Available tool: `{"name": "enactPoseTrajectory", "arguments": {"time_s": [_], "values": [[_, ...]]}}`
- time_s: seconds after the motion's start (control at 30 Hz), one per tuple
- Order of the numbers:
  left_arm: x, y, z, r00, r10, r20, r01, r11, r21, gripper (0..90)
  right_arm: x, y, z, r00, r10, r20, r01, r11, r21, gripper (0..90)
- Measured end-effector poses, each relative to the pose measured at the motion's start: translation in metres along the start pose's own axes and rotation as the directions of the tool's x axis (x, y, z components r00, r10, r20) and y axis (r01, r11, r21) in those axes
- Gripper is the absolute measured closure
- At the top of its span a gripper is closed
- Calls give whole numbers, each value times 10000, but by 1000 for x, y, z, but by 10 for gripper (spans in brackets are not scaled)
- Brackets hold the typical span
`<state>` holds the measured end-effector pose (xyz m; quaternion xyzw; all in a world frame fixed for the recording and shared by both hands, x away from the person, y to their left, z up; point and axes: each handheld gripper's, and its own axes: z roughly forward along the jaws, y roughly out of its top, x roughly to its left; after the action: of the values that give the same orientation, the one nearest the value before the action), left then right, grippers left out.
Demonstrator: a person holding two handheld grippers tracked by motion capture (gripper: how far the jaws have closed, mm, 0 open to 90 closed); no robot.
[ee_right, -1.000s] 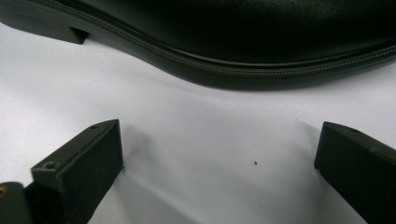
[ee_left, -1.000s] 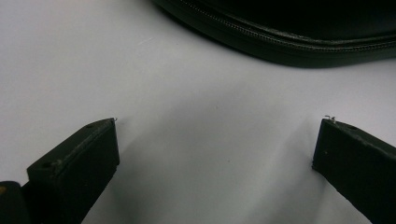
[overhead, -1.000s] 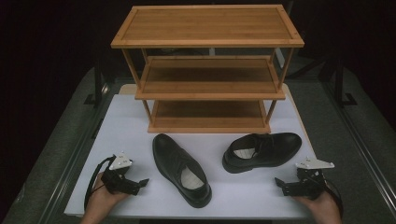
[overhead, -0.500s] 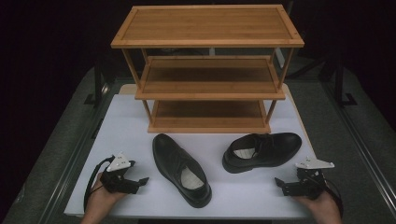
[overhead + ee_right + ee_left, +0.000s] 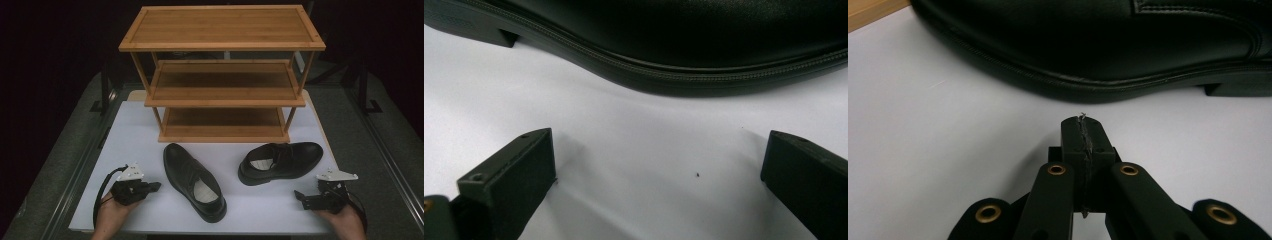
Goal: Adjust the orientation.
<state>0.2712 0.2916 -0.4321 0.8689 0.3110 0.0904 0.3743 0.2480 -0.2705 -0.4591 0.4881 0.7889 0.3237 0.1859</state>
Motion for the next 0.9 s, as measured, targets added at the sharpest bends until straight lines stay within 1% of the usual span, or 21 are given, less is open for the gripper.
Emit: {"name": "enactPoseTrajectory", "arguments": {"time_s": [0.07,0.1,0.13,0.37,0.57,0.63,0.77,0.9], "values": [[-2,2,4,9999,122,-2,-122,9999,12,900,0,0,0,10000,1,0,-1,10000,-3,5],[-2,2,4,9999,122,-2,-122,9999,12,900,0,0,0,10000,1,-3,-1,10000,2,5],[-2,5,8,9998,197,-3,-197,9998,23,900,0,0,0,10000,-1,-1,1,10000,3,5],[2,10,14,9997,256,-59,-256,9997,9,900,0,0,0,10000,-33,-2,33,10000,-9,5],[4,16,22,9994,345,-40,-344,9993,168,900,0,0,0,10000,-9,-3,9,10000,-2,5],[4,19,24,9989,459,-131,-456,9987,245,900,0,0,0,10000,-10,-4,10,10000,3,5],[7,22,27,9990,419,-134,-416,9988,248,900,0,0,0,10000,-12,-3,12,10000,-1,5],[12,25,30,9998,202,-18,-201,9996,192,900,0,0,0,10000,-13,-1,13,10000,-5,5]]}}
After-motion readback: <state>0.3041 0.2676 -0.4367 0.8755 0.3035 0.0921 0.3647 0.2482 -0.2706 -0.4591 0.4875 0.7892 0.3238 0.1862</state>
